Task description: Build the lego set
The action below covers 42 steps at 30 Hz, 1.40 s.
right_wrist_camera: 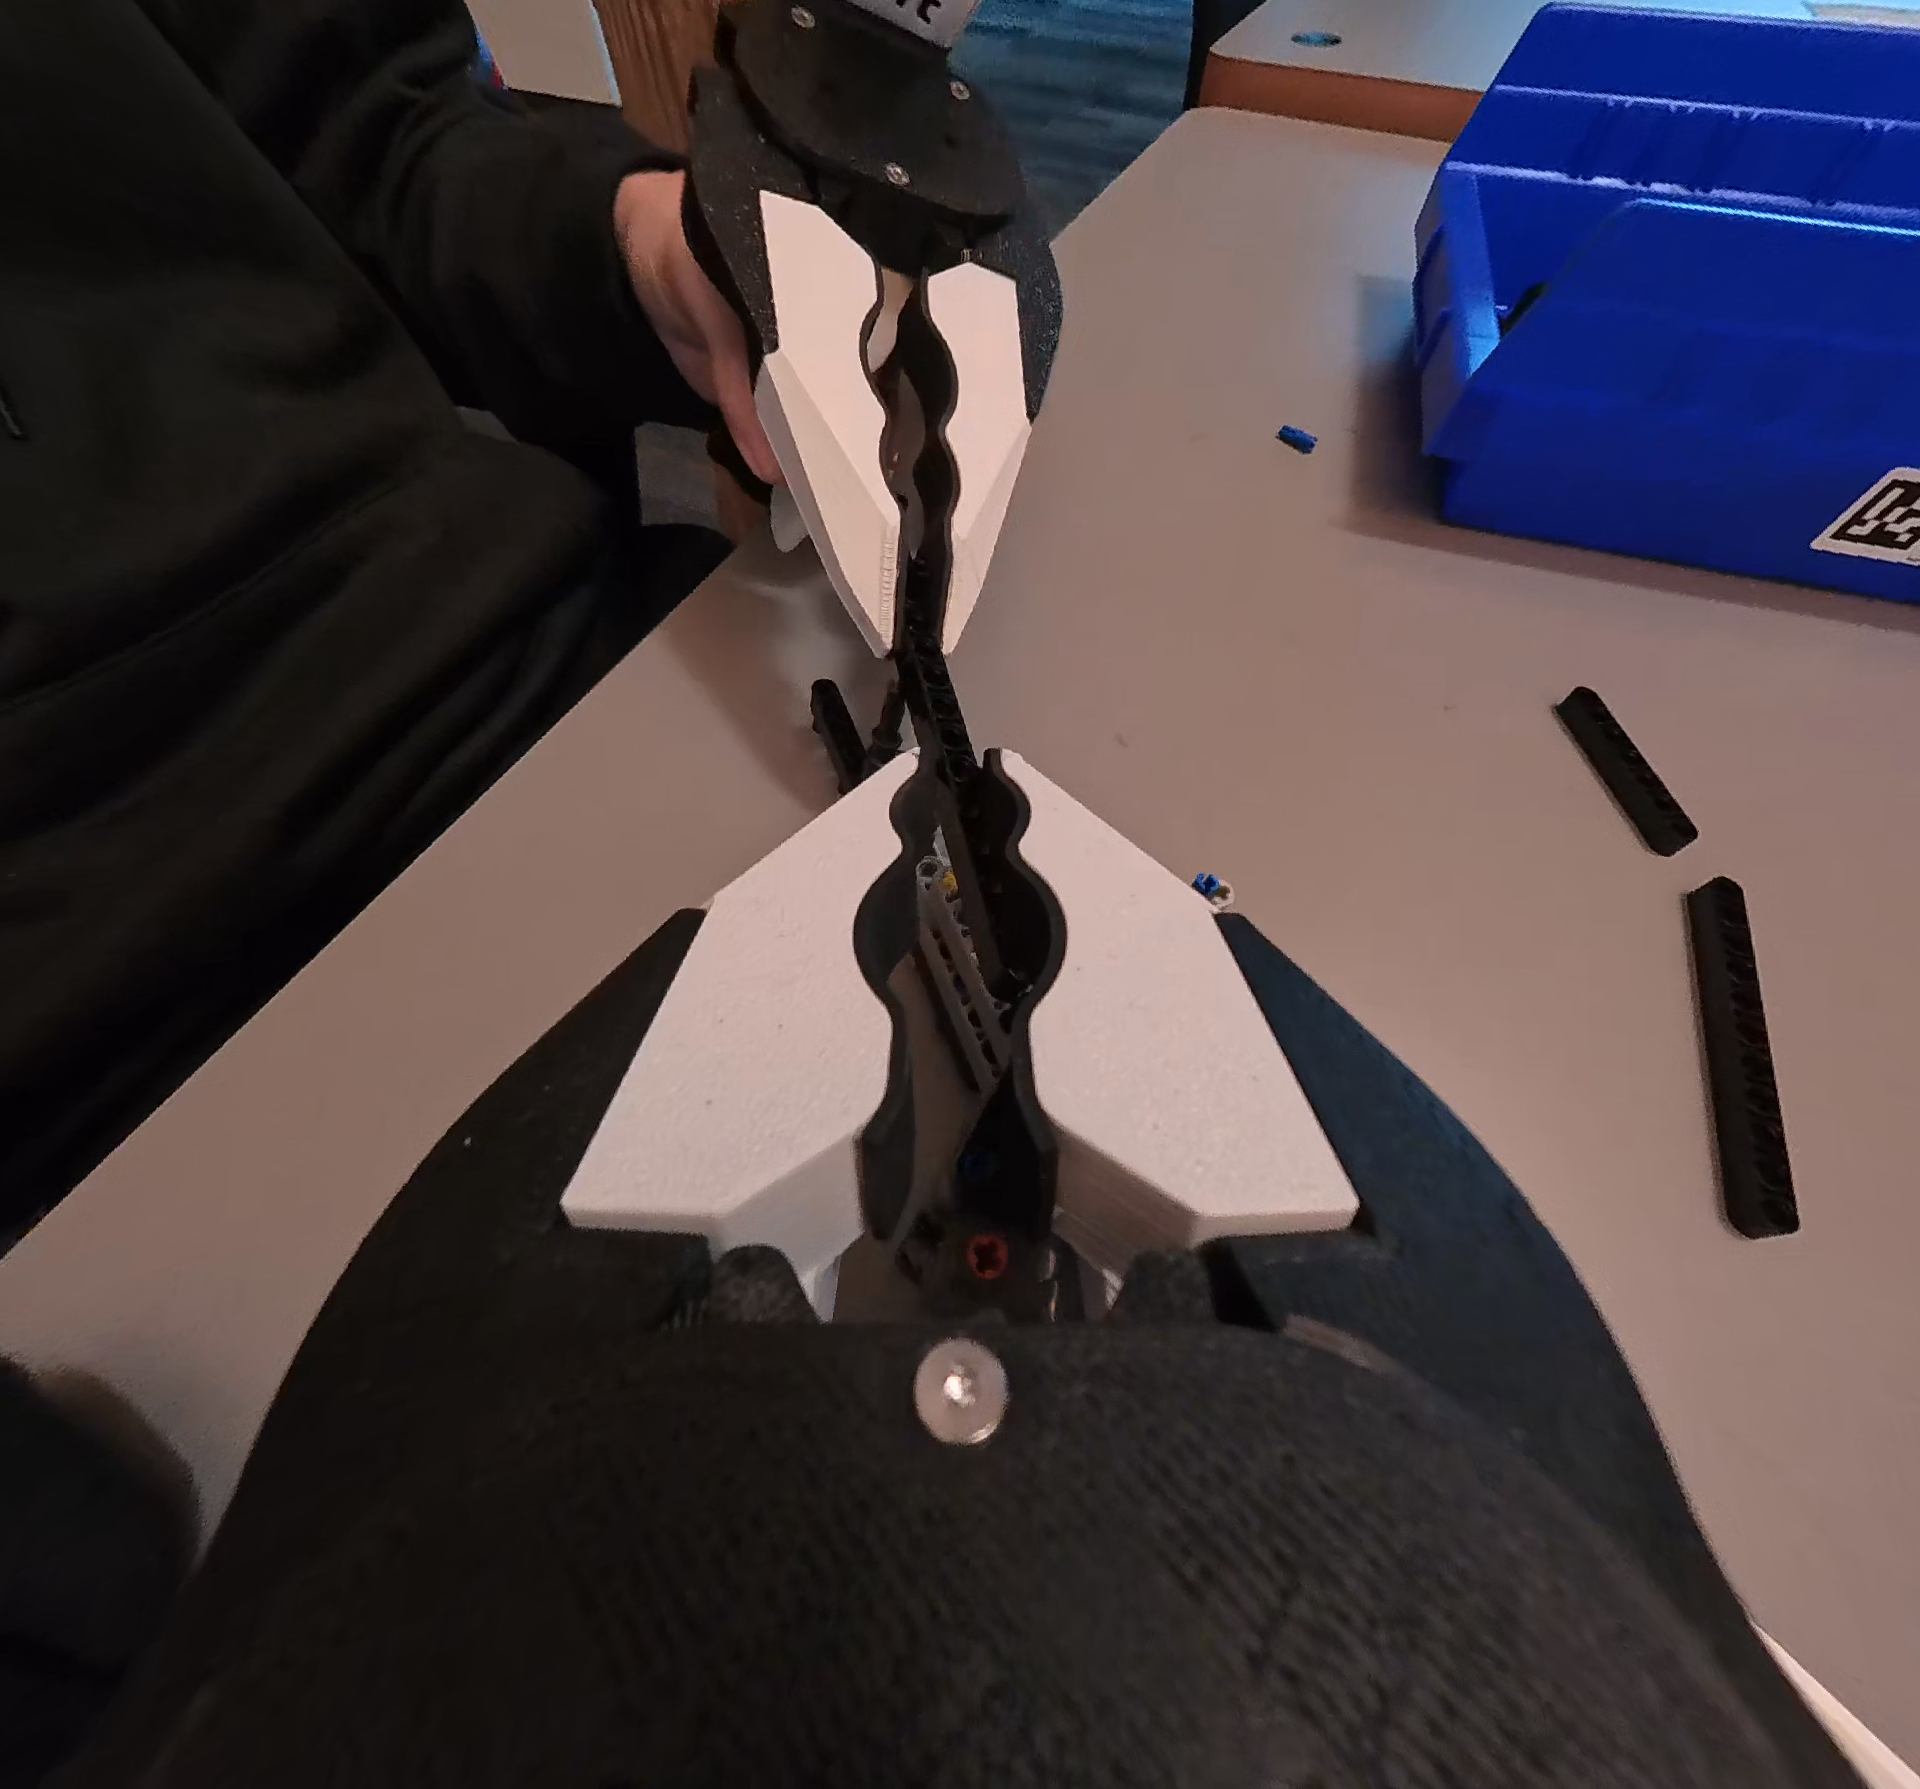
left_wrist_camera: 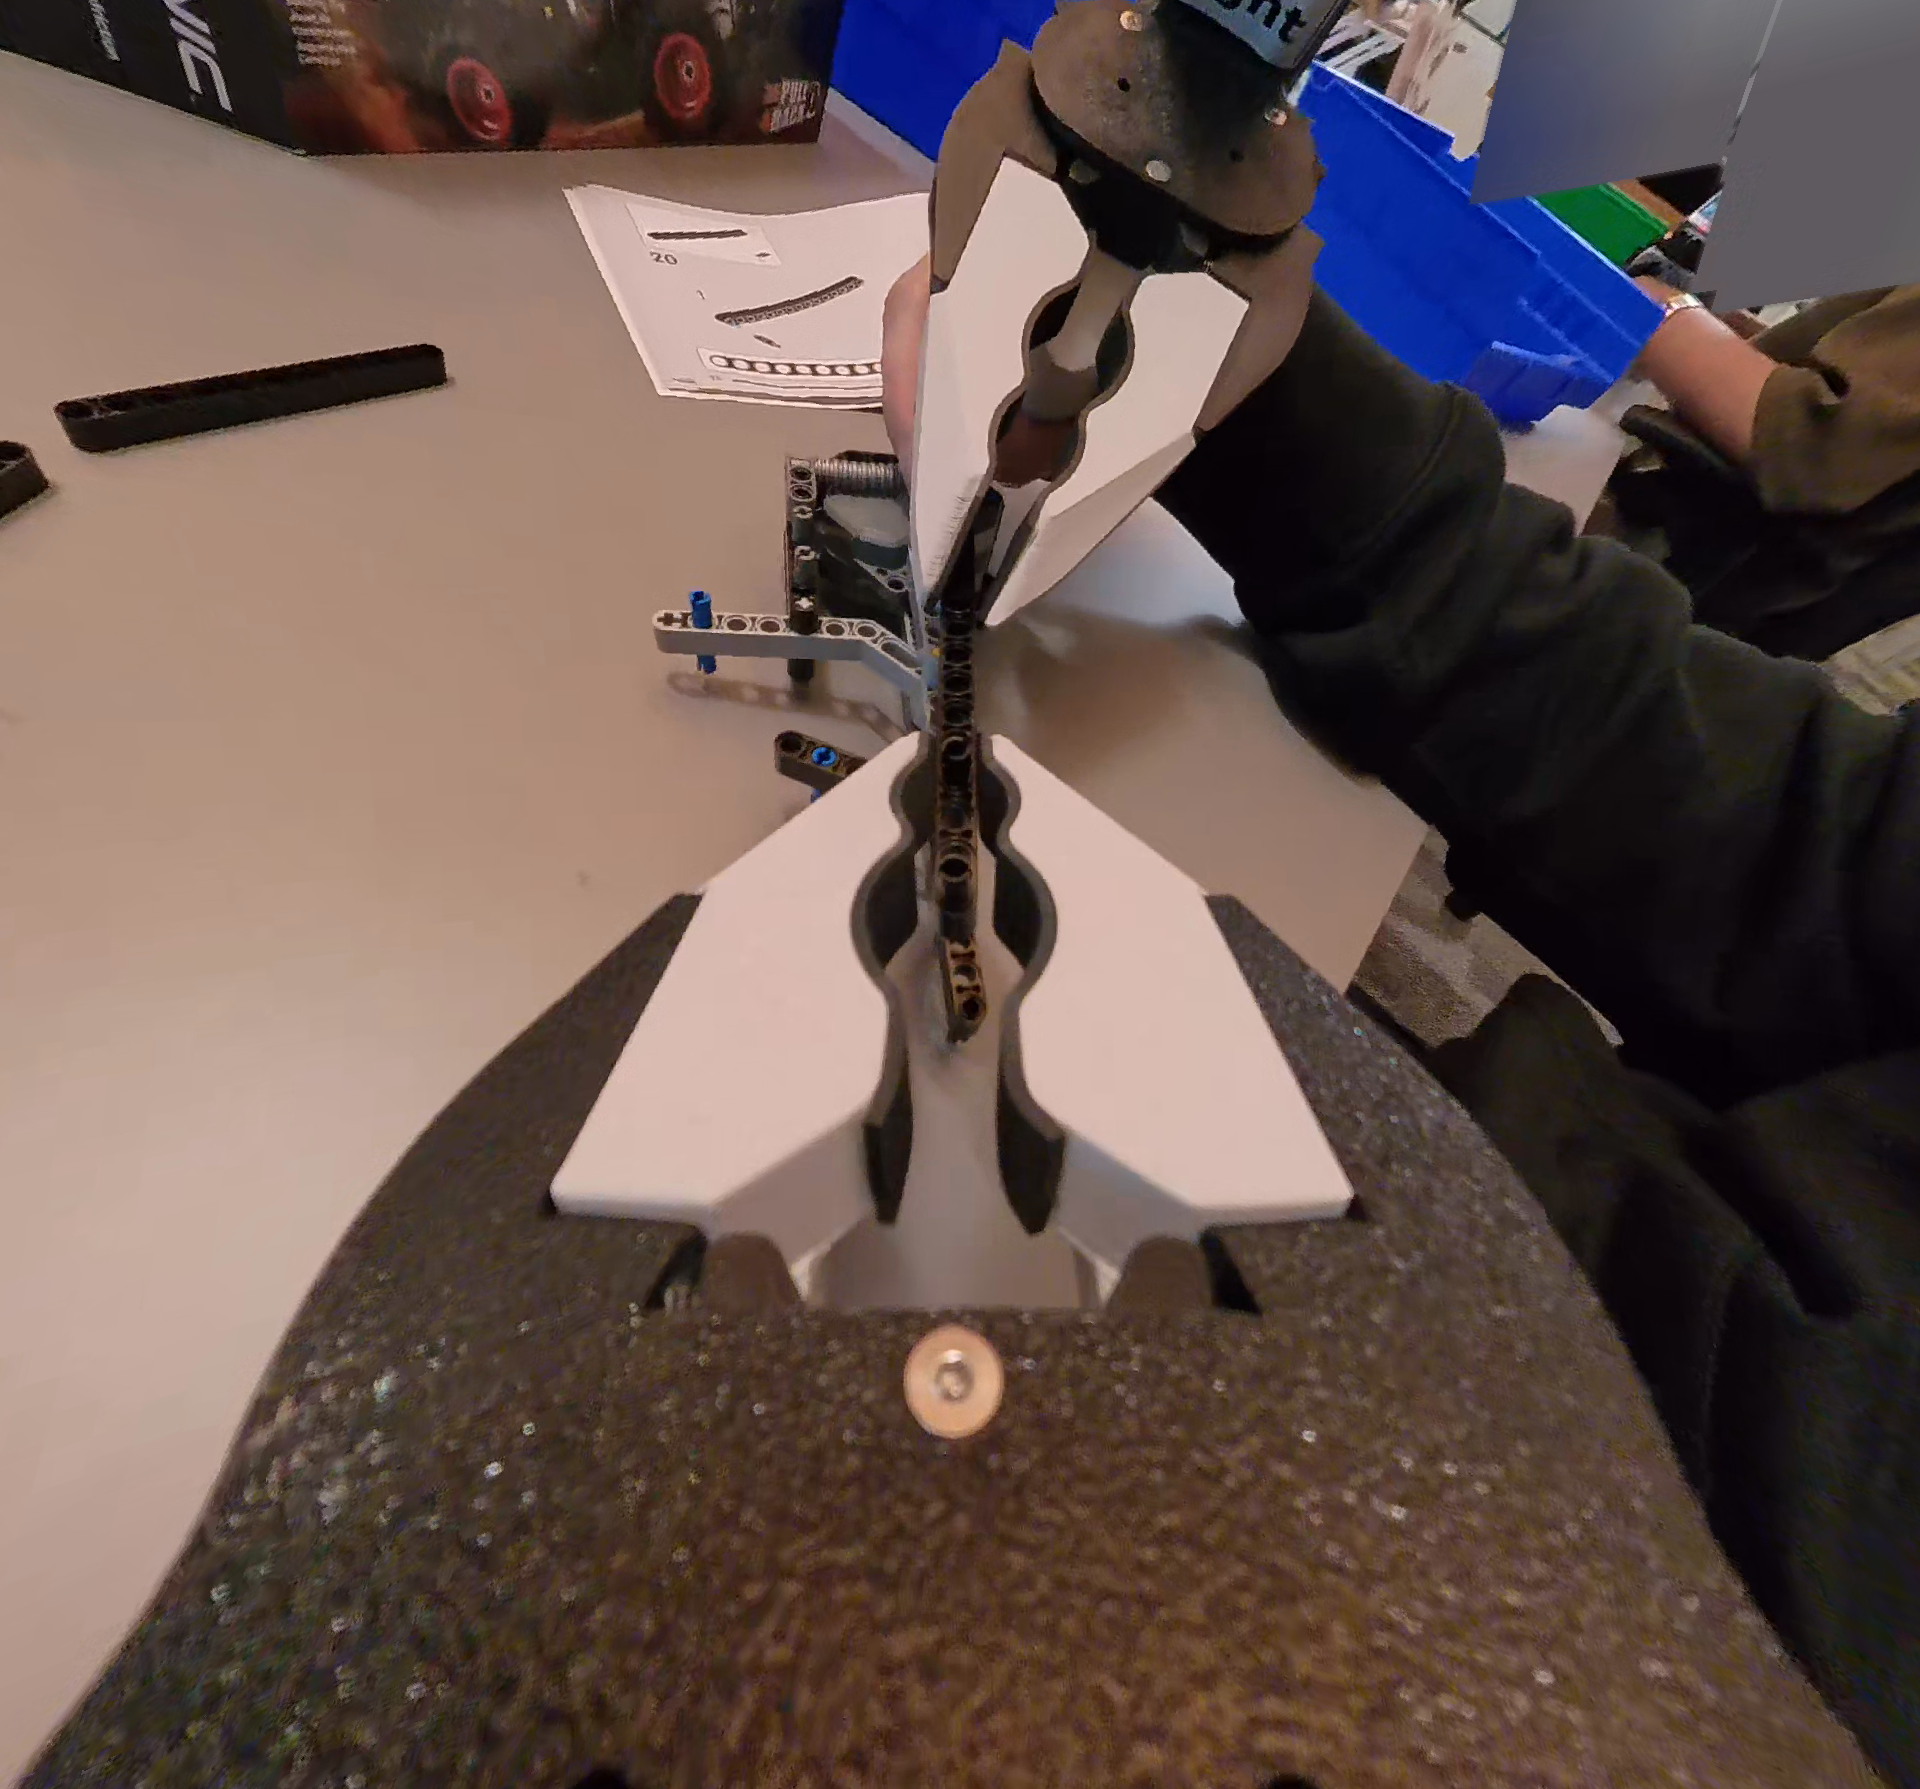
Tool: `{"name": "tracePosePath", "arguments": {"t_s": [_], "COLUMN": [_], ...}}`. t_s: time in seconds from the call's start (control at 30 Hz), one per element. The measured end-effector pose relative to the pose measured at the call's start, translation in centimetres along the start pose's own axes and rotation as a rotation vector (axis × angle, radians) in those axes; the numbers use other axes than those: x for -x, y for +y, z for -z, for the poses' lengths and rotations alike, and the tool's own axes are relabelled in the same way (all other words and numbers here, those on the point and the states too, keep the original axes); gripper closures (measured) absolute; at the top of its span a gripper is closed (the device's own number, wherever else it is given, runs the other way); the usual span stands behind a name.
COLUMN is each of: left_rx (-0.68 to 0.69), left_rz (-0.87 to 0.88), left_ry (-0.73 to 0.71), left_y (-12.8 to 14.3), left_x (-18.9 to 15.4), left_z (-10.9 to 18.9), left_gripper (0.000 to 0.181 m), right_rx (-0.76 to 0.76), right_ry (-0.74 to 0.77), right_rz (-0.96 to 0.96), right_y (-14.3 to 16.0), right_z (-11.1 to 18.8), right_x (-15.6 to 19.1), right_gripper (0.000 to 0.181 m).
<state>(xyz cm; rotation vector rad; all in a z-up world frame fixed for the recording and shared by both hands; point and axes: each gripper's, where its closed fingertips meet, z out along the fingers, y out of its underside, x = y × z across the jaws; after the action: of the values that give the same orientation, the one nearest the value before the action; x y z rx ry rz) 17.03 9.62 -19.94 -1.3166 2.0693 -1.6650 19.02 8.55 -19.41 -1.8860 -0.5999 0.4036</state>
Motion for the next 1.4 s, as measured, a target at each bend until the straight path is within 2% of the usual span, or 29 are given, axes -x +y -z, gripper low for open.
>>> {"name": "tracePosePath", "arguments": {"t_s": [0.47,0.57,0.67,0.73,0.8,0.9,1.13,1.4], "left_rx": [0.01,-0.015,-0.032,-0.029,-0.027,-0.026,-0.01,-0.061], "left_rz": [-0.083,-0.136,-0.159,-0.168,-0.161,-0.17,-0.187,-0.245], "left_ry": [-0.199,-0.21,-0.205,-0.208,-0.196,-0.202,-0.223,-0.173], "left_y": [-0.3,-0.8,-1.2,-1.1,-0.8,-0.6,-0.4,-1.4], "left_x": [-1.0,-1.4,-1.7,-1.7,-1.7,-1.4,-0.4,-0.1], "left_z": [-0.1,0.0,0.2,0.1,-0.1,-0.3,-0.1,0.8], "left_gripper": [0.177,0.177,0.177,0.176,0.176,0.177,0.177,0.177], "right_rx": [-0.033,0.022,0.024,0.009,0.092,0.163,0.104,0.131], "right_ry": [-0.013,0.072,0.132,0.135,0.146,0.145,0.289,0.447], "right_rz": [0.01,0.022,0.053,0.071,0.059,0.041,0.092,0.041], "right_y": [0.0,0.5,0.5,0.3,1.7,3.0,2.7,2.6], "right_z": [0.3,1.3,2.7,2.5,2.0,1.2,0.4,-0.2], "right_x": [0.5,-0.3,-0.2,0.0,-0.2,-0.1,-1.0,-1.9], "right_gripper": [0.173,0.161,0.156,0.153,0.142,0.143,0.144,0.143]}}
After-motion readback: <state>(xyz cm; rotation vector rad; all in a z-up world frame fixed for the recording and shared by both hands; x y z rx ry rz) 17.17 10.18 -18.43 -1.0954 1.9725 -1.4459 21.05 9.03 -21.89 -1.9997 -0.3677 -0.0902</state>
